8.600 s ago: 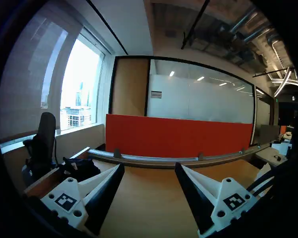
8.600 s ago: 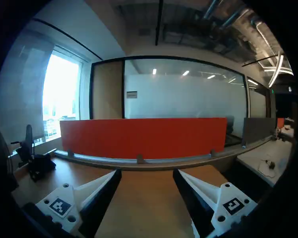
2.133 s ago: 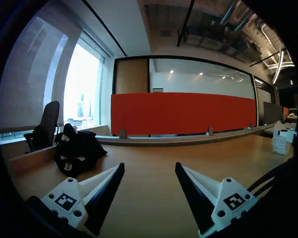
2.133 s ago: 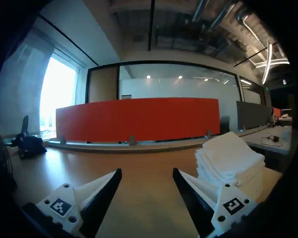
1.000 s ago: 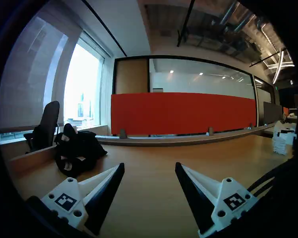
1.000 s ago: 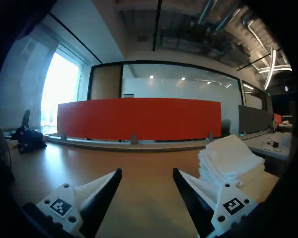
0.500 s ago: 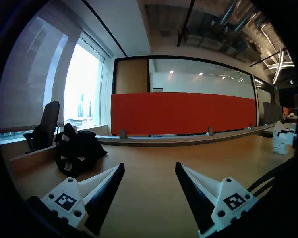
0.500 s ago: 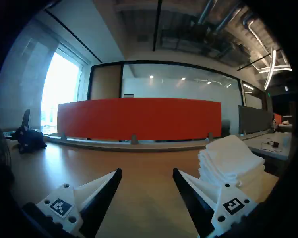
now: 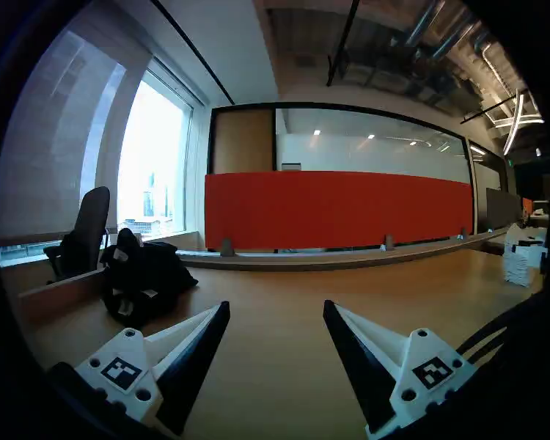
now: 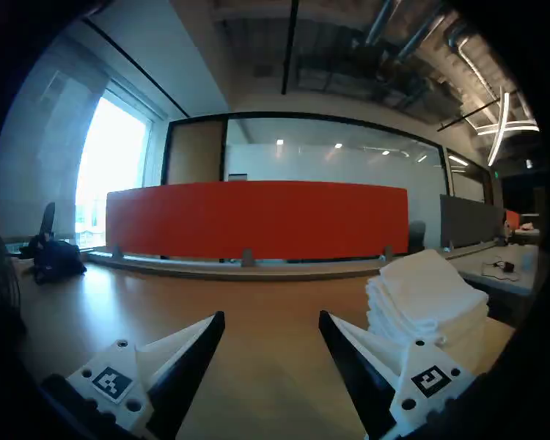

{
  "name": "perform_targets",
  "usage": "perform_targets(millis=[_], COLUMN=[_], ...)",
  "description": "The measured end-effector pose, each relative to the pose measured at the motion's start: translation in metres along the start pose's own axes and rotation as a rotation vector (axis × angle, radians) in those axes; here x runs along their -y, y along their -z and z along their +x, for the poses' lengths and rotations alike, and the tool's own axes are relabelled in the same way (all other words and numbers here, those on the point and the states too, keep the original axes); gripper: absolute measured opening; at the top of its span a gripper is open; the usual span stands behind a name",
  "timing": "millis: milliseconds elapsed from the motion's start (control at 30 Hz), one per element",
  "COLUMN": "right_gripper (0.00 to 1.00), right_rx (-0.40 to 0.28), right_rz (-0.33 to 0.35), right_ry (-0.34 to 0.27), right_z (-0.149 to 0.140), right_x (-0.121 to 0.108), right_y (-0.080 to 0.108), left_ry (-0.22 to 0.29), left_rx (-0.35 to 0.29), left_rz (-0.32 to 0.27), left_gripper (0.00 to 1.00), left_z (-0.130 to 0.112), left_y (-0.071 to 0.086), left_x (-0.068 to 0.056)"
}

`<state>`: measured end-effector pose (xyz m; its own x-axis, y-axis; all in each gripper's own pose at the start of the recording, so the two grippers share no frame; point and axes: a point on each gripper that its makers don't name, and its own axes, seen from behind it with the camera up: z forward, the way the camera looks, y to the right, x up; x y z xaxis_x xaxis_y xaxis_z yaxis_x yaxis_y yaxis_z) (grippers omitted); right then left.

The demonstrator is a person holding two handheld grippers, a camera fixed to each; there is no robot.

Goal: Fold towel

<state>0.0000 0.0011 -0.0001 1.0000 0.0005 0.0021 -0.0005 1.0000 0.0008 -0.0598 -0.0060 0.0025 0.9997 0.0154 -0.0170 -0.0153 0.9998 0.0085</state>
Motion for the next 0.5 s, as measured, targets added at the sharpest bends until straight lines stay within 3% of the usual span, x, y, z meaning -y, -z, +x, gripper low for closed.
perform_targets(millis=[500], right_gripper=[0.99], right_rx=[0.000], right_rz=[0.000], right_ry=[0.000], right_z=[0.0007], right_x=[0.0004], right_y=[0.0004], left_ry=[0.001], left_rx=[0.002], left_rz=[-0.003], left_gripper=[0.94], left_z=[0.0027], left_y=[0.0006], left_x=[0.0000])
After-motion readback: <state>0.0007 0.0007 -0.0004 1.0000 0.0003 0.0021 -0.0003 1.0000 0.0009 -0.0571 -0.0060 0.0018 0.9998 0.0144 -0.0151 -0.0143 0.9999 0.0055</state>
